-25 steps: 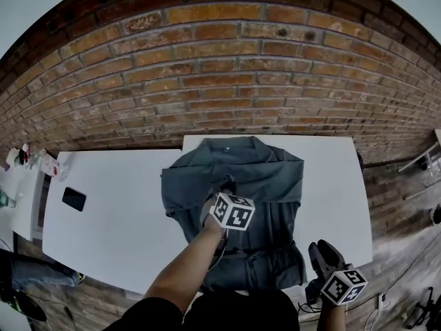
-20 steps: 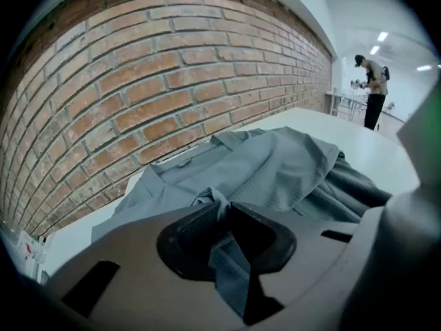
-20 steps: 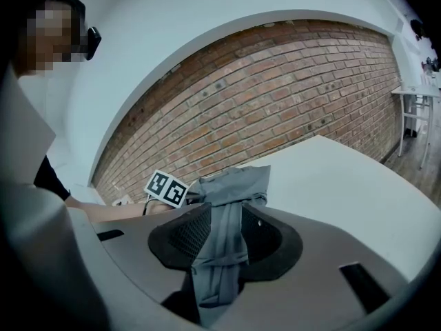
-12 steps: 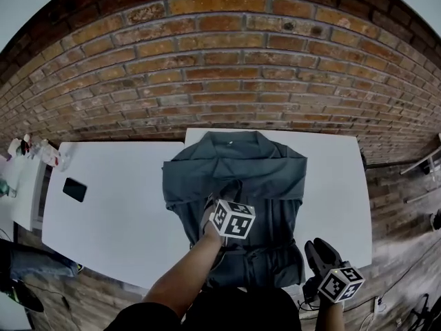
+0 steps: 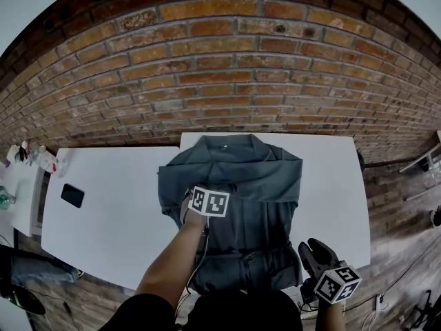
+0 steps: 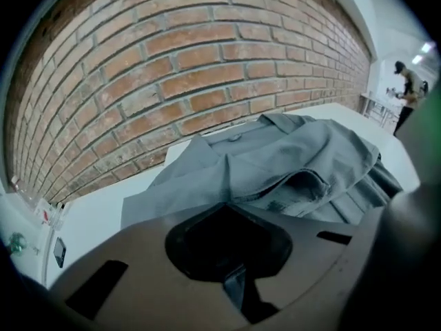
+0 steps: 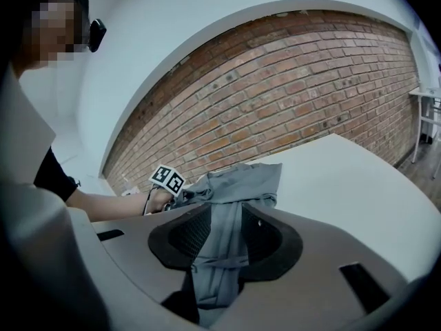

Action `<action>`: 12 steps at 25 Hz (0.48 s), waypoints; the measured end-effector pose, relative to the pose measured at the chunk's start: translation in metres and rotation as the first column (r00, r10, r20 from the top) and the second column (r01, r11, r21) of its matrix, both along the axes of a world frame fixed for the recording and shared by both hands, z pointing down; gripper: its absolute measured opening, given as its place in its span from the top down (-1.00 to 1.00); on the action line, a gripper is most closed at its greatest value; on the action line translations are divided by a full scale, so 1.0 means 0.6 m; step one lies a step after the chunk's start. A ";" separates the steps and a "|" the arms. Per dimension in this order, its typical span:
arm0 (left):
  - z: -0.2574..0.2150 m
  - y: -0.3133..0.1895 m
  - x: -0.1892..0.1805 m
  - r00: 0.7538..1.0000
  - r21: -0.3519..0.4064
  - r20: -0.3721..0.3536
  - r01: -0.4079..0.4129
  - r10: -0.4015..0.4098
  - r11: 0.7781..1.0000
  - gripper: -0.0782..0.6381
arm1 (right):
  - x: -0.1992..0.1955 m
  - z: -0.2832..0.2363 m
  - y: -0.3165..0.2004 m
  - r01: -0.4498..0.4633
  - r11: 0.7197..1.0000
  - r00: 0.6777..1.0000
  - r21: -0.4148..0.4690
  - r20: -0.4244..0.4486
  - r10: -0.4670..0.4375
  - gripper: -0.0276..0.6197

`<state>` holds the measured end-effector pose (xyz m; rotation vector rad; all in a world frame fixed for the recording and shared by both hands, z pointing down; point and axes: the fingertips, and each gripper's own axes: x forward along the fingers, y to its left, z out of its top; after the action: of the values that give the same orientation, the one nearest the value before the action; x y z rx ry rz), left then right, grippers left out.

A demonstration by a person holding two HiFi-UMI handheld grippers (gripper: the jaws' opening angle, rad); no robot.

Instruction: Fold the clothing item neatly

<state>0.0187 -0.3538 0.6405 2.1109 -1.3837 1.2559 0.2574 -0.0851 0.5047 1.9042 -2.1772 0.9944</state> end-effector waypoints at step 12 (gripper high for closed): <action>-0.074 -0.041 0.160 0.958 0.002 -0.281 -0.053 0.052 0.999 0.78 | 0.077 0.022 0.054 -0.060 0.996 0.998 -0.064 -0.011 0.059 0.49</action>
<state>0.1148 -0.3784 0.5963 2.2319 -1.2060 0.9296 0.3039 -0.0528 0.5176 1.9514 -2.0680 1.0498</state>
